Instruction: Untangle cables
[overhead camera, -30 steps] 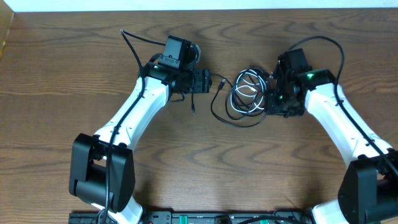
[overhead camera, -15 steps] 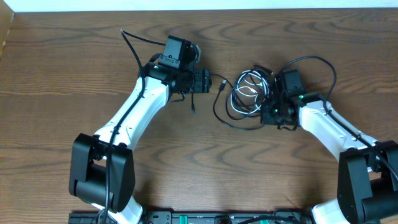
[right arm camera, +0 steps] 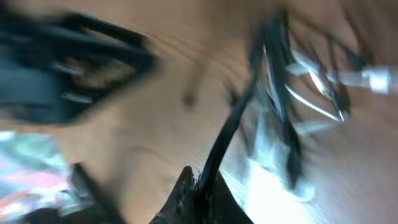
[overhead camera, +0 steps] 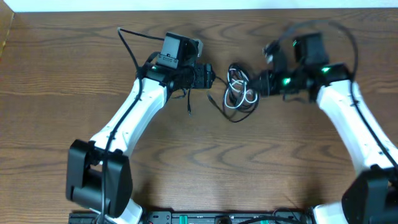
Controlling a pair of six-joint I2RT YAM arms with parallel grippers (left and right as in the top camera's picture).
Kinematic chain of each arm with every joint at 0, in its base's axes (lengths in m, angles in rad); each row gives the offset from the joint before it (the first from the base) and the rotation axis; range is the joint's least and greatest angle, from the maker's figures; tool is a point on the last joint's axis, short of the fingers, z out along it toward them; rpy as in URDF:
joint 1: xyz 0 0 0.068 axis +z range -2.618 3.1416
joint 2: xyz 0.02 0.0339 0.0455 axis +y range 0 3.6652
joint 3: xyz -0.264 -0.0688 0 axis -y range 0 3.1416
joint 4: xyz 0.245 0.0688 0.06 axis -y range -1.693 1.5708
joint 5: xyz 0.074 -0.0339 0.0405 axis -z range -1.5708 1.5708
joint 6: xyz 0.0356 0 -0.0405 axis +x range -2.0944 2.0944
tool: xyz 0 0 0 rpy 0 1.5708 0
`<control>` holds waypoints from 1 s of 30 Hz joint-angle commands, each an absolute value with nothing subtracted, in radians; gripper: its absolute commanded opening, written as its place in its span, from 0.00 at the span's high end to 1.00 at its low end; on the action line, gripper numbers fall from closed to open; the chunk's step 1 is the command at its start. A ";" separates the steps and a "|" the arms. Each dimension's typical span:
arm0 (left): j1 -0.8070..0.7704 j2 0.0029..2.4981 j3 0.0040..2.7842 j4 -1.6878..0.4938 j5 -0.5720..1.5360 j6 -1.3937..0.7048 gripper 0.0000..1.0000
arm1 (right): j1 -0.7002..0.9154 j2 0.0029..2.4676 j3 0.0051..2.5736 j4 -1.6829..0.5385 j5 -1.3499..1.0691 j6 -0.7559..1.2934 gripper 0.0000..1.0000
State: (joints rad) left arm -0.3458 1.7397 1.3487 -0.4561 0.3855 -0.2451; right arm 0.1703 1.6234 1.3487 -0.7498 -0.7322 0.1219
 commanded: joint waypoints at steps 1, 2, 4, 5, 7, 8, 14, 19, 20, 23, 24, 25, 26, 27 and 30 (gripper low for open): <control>-0.346 1.682 1.348 -0.447 0.467 -0.229 0.27 | 0.147 1.588 1.426 -0.751 -0.972 0.076 0.99; -0.346 1.682 1.348 -0.447 0.498 -0.229 0.26 | 0.139 1.588 1.446 -0.751 -0.987 0.086 0.99; -0.348 1.683 1.348 -0.447 0.549 -0.229 0.26 | 0.130 1.588 1.452 -0.746 -0.987 0.089 0.99; -0.349 1.683 1.348 -0.447 0.562 -0.229 0.26 | 0.125 1.588 1.452 -0.745 -0.987 0.096 0.99; -0.356 1.683 1.348 -0.447 0.569 -0.229 0.25 | 0.117 1.588 1.452 -0.745 -0.988 0.101 0.99; -0.363 1.684 1.348 -0.447 0.569 -0.229 0.25 | 0.111 1.588 1.452 -0.744 -1.004 0.100 0.99; -0.374 1.691 1.348 -0.416 0.523 -0.242 0.20 | 0.108 1.588 1.452 -0.772 -1.016 0.088 0.99; -0.375 1.708 1.348 -0.363 0.451 -0.302 0.09 | 0.109 1.588 1.452 -0.813 -1.016 0.049 0.99; -0.375 1.715 1.348 -0.347 0.451 -0.315 0.08 | 0.108 1.588 1.452 -0.825 -1.016 0.038 0.99; -0.379 1.740 1.348 -0.302 0.452 -0.320 0.07 | 0.109 1.588 1.452 -0.858 -1.015 0.008 0.99; -0.384 1.751 1.348 -0.294 0.452 -0.320 0.07 | 0.109 1.588 1.452 -0.868 -1.010 -0.002 0.99; -0.387 1.760 1.348 -0.290 0.453 -0.320 0.07 | 0.109 1.588 1.452 -0.873 -1.002 -0.002 0.99; -0.393 1.771 1.348 -0.290 0.462 -0.319 0.07 | 0.109 1.588 1.452 -0.877 -0.997 -0.002 0.99; -0.399 1.776 1.348 -0.290 0.464 -0.319 0.06 | 0.109 1.588 1.452 -0.878 -0.997 -0.002 0.99; -0.421 1.779 1.348 -0.289 0.464 -0.319 0.08 | 0.109 1.588 1.452 -0.878 -0.990 -0.002 0.99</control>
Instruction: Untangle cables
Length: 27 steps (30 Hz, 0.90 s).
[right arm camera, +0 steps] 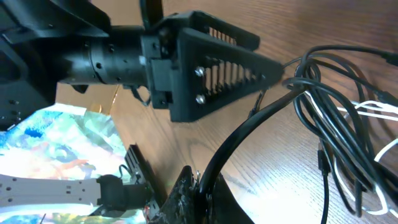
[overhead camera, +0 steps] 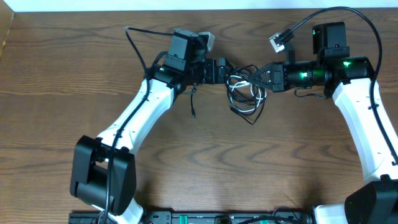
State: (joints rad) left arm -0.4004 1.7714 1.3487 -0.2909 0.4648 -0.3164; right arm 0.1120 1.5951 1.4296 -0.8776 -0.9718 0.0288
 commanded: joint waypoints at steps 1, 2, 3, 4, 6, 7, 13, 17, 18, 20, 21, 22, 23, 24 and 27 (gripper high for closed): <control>-0.429 1.779 1.348 -0.286 0.464 -0.319 0.09 | 0.109 1.588 1.452 -0.879 -0.980 -0.002 0.99; -0.437 1.779 1.348 -0.286 0.464 -0.307 0.12 | 0.109 1.588 1.452 -0.884 -0.968 -0.002 0.99; -0.441 1.779 1.348 -0.286 0.463 -0.291 0.14 | 0.110 1.588 1.452 -0.887 -0.967 -0.002 0.99; -0.445 1.779 1.348 -0.286 0.463 -0.278 0.16 | 0.110 1.588 1.452 -0.888 -0.967 -0.002 0.99; -0.451 1.780 1.348 -0.285 0.463 -0.242 0.21 | 0.111 1.588 1.452 -0.890 -0.967 -0.002 0.99; -0.453 1.782 1.348 -0.284 0.463 -0.227 0.24 | 0.112 1.588 1.452 -0.891 -0.967 -0.002 0.99; -0.471 1.815 1.348 -0.215 0.463 -0.217 0.29 | 0.112 1.588 1.452 -0.902 -0.967 -0.002 0.99; -0.504 1.848 1.348 -0.145 0.463 -0.218 0.35 | 0.112 1.588 1.452 -0.921 -0.951 -0.009 0.99; -0.512 1.858 1.348 -0.135 0.463 -0.218 0.36 | 0.113 1.588 1.452 -0.926 -0.945 -0.009 0.99; -0.529 1.877 1.348 -0.117 0.463 -0.218 0.38 | 0.113 1.588 1.452 -0.929 -0.945 -0.009 0.99; -0.543 1.894 1.348 -0.090 0.463 -0.218 0.39 | 0.113 1.588 1.452 -0.933 -0.944 -0.009 0.99; -0.547 1.898 1.348 -0.081 0.463 -0.218 0.40 | 0.113 1.588 1.452 -0.933 -0.944 -0.010 0.99; -0.553 1.905 1.348 -0.062 0.463 -0.218 0.44 | 0.113 1.588 1.452 -0.935 -0.943 -0.010 0.99; -0.559 1.911 1.348 -0.043 0.463 -0.218 0.47 | 0.113 1.588 1.452 -0.937 -0.941 -0.010 0.99; -0.582 1.939 1.348 0.008 0.463 -0.223 0.56 | 0.113 1.588 1.452 -0.949 -0.924 -0.017 0.99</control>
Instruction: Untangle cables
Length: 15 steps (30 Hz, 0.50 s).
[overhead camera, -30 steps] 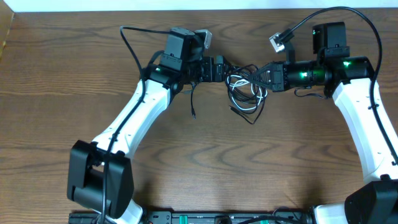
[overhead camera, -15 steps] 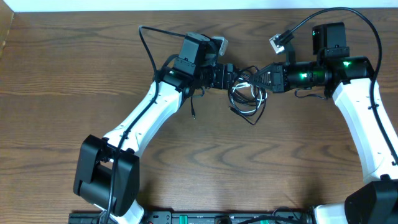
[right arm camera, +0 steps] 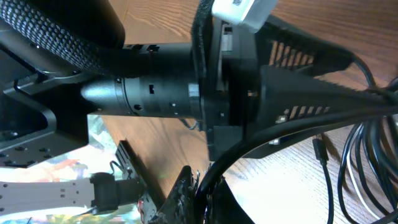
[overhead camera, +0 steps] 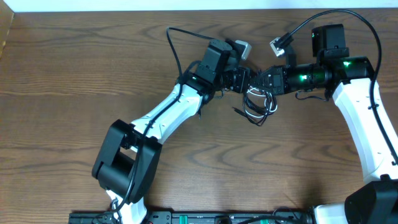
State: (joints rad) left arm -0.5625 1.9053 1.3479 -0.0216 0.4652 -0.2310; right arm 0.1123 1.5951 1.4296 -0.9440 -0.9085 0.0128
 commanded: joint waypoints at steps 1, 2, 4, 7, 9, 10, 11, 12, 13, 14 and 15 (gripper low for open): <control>-0.588 1.944 1.348 0.010 0.463 -0.223 0.57 | 0.113 1.588 1.452 -0.954 -0.910 -0.017 0.99; -0.596 1.950 1.348 0.011 0.463 -0.223 0.57 | 0.113 1.588 1.452 -0.959 -0.895 -0.017 0.99; -0.607 1.955 1.348 0.013 0.463 -0.223 0.57 | 0.113 1.588 1.452 -0.962 -0.889 -0.017 0.99; -0.626 1.955 1.348 0.030 0.463 -0.223 0.57 | 0.113 1.588 1.452 -0.961 -0.889 -0.017 0.99; -0.641 1.957 1.348 0.048 0.462 -0.221 0.57 | 0.113 1.588 1.452 -0.961 -0.889 -0.017 0.99; -0.647 1.960 1.348 0.055 0.459 -0.222 0.57 | 0.113 1.588 1.452 -0.962 -0.889 -0.017 0.99; -0.650 1.964 1.348 0.064 0.459 -0.222 0.57 | 0.113 1.588 1.452 -0.962 -0.889 -0.017 0.99; -0.653 1.971 1.348 0.075 0.459 -0.222 0.57 | 0.113 1.588 1.452 -0.962 -0.889 -0.017 0.99; -0.656 1.978 1.348 0.085 0.460 -0.227 0.57 | 0.113 1.588 1.452 -0.962 -0.889 -0.017 0.99; -0.658 1.983 1.348 0.090 0.460 -0.232 0.57 | 0.113 1.588 1.452 -0.962 -0.889 -0.017 0.99; -0.661 1.998 1.348 0.103 0.460 -0.250 0.57 | 0.113 1.588 1.452 -0.962 -0.889 -0.017 0.99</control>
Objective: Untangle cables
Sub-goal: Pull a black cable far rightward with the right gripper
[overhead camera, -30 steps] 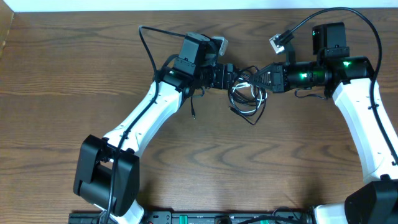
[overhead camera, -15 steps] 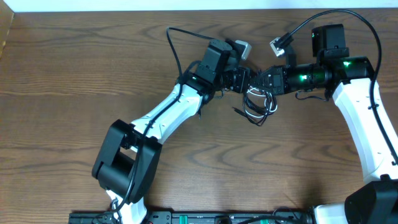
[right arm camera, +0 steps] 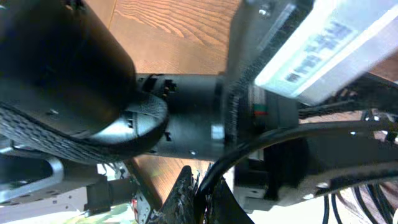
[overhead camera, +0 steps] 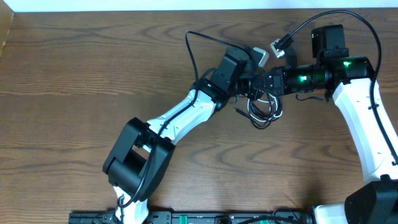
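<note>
A tangle of black and white cables (overhead camera: 266, 107) lies on the wooden table (overhead camera: 74, 93) just below where the two grippers meet. My right gripper (overhead camera: 267, 81) (right arm camera: 200, 198) is shut on a black cable (right arm camera: 249, 152) that runs up and to the right between its fingers. My left gripper (overhead camera: 254, 82) points right, nose to nose with it, its fingertips hidden in the bundle; a short black cable end (overhead camera: 239, 112) hangs beside it. The left wrist (right arm camera: 186, 130) fills the right wrist view.
The left arm (overhead camera: 186, 112) stretches diagonally from the front edge to the tangle. The right arm (overhead camera: 360, 118) comes down the right side. A loose wire loop (overhead camera: 199, 43) rises behind the left wrist, near the table's far edge.
My left gripper has moved further right, against the right gripper. The cable bundle has shifted slightly right with it. The right gripper has stayed where it was, still shut on its cable.
At first the grippers flanked the tangle with a gap between them, the right one holding a black cable. Then the right arm was turned to point left and stayed there. The left gripper stood further right at each moment, the bundle shifting right with it.
</note>
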Controlling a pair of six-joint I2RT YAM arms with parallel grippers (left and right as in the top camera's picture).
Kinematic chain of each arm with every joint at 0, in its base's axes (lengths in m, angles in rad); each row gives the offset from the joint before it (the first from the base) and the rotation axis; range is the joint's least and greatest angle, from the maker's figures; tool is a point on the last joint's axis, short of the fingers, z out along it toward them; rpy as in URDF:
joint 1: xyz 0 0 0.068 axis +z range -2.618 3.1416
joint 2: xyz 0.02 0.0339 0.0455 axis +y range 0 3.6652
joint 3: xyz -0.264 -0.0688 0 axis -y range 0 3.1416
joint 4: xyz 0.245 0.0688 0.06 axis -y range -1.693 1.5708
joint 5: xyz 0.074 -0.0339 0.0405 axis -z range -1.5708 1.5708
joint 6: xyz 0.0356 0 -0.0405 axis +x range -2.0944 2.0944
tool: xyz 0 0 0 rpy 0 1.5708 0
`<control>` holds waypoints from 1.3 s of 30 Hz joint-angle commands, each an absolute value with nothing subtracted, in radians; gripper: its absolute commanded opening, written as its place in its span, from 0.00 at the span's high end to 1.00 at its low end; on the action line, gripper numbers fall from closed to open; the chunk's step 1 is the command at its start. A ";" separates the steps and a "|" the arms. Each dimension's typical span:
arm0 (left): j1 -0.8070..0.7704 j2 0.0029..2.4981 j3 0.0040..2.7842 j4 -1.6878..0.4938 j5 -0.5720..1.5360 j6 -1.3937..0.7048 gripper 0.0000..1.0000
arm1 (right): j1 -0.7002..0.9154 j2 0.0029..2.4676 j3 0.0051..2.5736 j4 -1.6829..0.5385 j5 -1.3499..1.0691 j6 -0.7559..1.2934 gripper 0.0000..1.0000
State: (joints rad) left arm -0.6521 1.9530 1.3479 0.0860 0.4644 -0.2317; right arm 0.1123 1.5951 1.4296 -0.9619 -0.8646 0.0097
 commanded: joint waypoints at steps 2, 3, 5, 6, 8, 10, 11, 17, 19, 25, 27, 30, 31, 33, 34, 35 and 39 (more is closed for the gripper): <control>-0.665 2.021 1.348 0.112 0.463 -0.267 0.57 | 0.113 1.588 1.452 -0.962 -0.889 -0.017 0.99; -0.664 2.028 1.348 0.111 0.463 -0.267 0.57 | 0.113 1.588 1.452 -0.962 -0.889 -0.017 0.99; -0.664 2.029 1.348 0.111 0.462 -0.266 0.64 | 0.113 1.588 1.452 -0.961 -0.889 -0.017 0.99; -0.664 2.029 1.348 0.111 0.459 -0.266 0.75 | 0.113 1.588 1.452 -0.960 -0.888 -0.017 0.99; -0.661 2.029 1.348 0.110 0.459 -0.266 0.92 | 0.110 1.588 1.452 -0.958 -0.867 -0.016 0.99; -0.650 2.029 1.348 0.105 0.459 -0.266 0.93 | 0.103 1.588 1.452 -0.958 -0.802 0.017 0.99; -0.633 2.029 1.348 0.091 0.459 -0.266 0.93 | 0.087 1.588 1.452 -0.958 -0.706 0.066 0.99; -0.547 2.028 1.348 0.023 0.580 -0.266 0.92 | -0.019 1.589 1.452 -0.959 -0.578 0.117 0.99; -0.524 2.027 1.348 0.024 0.642 -0.267 0.93 | -0.046 1.589 1.452 -0.962 -0.584 0.115 0.99; -0.442 1.956 1.348 0.022 0.798 -0.288 0.93 | -0.057 1.590 1.452 -0.980 -0.570 0.066 0.99; -0.405 1.895 1.348 0.001 0.794 -0.305 0.92 | -0.062 1.590 1.452 -0.981 -0.501 0.085 0.99; -0.347 1.806 1.348 -0.082 0.730 -0.304 0.92 | -0.094 1.590 1.452 -0.981 -0.461 0.089 0.99; -0.329 1.777 1.348 -0.122 0.691 -0.304 0.93 | -0.119 1.590 1.452 -0.981 -0.462 0.089 0.99; -0.295 1.726 1.348 -0.200 0.624 -0.281 0.93 | -0.175 1.590 1.452 -0.981 -0.461 0.089 0.99; -0.278 1.695 1.348 -0.243 0.599 -0.253 0.92 | -0.199 1.590 1.452 -0.980 -0.461 0.090 0.99; -0.268 1.673 1.348 -0.272 0.582 -0.239 0.93 | -0.218 1.590 1.452 -0.980 -0.460 0.089 0.99; -0.246 1.587 1.348 -0.325 0.563 -0.218 0.93 | -0.285 1.590 1.452 -0.988 -0.400 0.090 0.99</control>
State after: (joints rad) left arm -0.2623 1.6493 1.3472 -0.3058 0.6239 -0.2588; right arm -0.2478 1.5951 1.4307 -0.9833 -0.4831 0.0872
